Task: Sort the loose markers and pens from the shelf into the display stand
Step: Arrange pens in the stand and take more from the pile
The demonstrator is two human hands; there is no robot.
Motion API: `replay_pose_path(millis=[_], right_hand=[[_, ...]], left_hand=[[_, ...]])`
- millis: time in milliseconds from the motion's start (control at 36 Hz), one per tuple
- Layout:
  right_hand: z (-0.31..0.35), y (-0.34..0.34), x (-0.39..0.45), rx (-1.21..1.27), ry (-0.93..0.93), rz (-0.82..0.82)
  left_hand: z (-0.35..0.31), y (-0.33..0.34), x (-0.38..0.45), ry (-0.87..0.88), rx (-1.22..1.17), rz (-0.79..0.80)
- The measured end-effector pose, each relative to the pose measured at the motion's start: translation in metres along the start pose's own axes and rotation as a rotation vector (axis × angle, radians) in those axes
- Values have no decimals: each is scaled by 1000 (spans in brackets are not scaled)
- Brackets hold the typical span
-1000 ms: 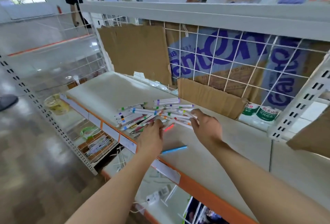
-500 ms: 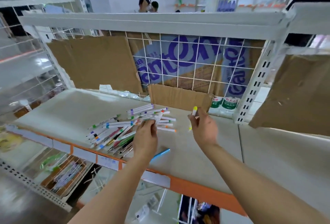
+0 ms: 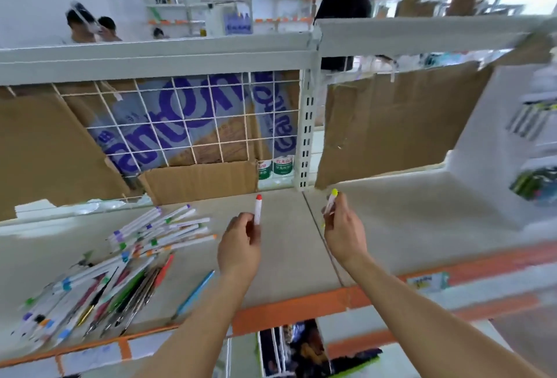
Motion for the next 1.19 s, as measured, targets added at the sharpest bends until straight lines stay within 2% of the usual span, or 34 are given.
replay_pose_path(millis=[250, 472, 778, 972, 1195], right_hand=[[-76, -89, -19, -77, 93, -264], [-154, -185, -48, -110, 209, -487], [-264, -311, -81, 51, 209, -668], [-312, -365, -89, 12, 238, -742], [-357, -406, -62, -36, 238, -816]], left_hand=[[-78, 68, -16, 165, -155, 149], [-176, 129, -56, 257, -274, 176], [-302, 205, -122, 269, -438, 178], [-366, 243, -150, 295, -508, 207], [-422, 293, -142, 326, -563, 278]])
Point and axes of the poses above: each hand's wrist, its own x-axis towards the middle knuckle, its own y-axis out of the palm, z = x × y, the point moved 4 cm from there along x, towards the middle knuckle, and after that the axes turned 3 degrees about x, right-handed, at the moved point
